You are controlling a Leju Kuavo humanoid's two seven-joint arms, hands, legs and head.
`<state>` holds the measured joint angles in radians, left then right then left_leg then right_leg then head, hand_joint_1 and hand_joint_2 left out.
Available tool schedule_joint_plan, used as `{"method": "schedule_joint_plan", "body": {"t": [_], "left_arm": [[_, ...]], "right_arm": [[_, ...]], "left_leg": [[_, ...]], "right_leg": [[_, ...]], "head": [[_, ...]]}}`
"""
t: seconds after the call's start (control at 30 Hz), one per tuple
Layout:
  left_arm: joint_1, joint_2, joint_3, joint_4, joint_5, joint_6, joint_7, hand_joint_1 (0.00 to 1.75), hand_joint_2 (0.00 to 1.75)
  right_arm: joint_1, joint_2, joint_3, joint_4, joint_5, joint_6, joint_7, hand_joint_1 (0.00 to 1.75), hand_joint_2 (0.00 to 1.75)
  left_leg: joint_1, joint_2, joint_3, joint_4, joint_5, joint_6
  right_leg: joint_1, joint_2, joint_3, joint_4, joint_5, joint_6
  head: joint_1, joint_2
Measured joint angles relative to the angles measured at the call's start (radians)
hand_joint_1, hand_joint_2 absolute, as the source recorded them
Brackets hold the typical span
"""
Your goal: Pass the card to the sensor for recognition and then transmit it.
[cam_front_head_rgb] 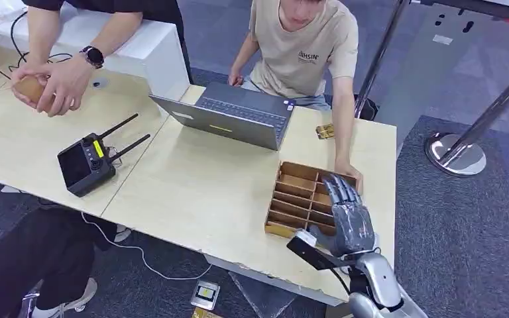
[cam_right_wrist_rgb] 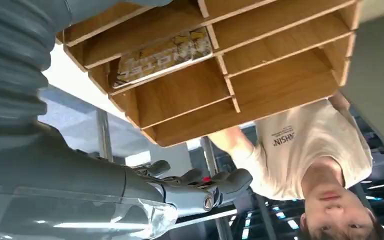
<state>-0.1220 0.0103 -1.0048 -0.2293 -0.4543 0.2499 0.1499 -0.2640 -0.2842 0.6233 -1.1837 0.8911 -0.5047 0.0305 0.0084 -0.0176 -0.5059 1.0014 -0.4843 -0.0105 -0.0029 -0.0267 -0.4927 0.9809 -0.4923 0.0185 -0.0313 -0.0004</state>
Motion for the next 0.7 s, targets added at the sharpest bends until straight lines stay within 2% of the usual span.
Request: {"method": "schedule_joint_plan", "body": {"t": [0.27,0.7], "left_arm": [[0.000,0.000,0.000,0.000,0.004,0.002,0.000,0.00,0.00],[0.000,0.000,0.000,0.000,0.005,0.001,0.002,0.00,0.00]], "right_arm": [[-0.001,0.000,0.008,0.014,0.071,-0.007,0.029,0.00,1.75],[-0.003,-0.005,0.014,0.022,0.117,0.015,0.068,0.00,1.75]], "left_leg": [[0.000,0.000,0.000,0.000,0.000,0.000],[0.000,0.000,0.000,0.000,0.000,0.000]], "right_leg": [[0.000,0.000,0.000,0.000,0.000,0.000],[0.000,0.000,0.000,0.000,0.000,0.000]], "head": [[0.000,0.000],[0.000,0.000]]}}
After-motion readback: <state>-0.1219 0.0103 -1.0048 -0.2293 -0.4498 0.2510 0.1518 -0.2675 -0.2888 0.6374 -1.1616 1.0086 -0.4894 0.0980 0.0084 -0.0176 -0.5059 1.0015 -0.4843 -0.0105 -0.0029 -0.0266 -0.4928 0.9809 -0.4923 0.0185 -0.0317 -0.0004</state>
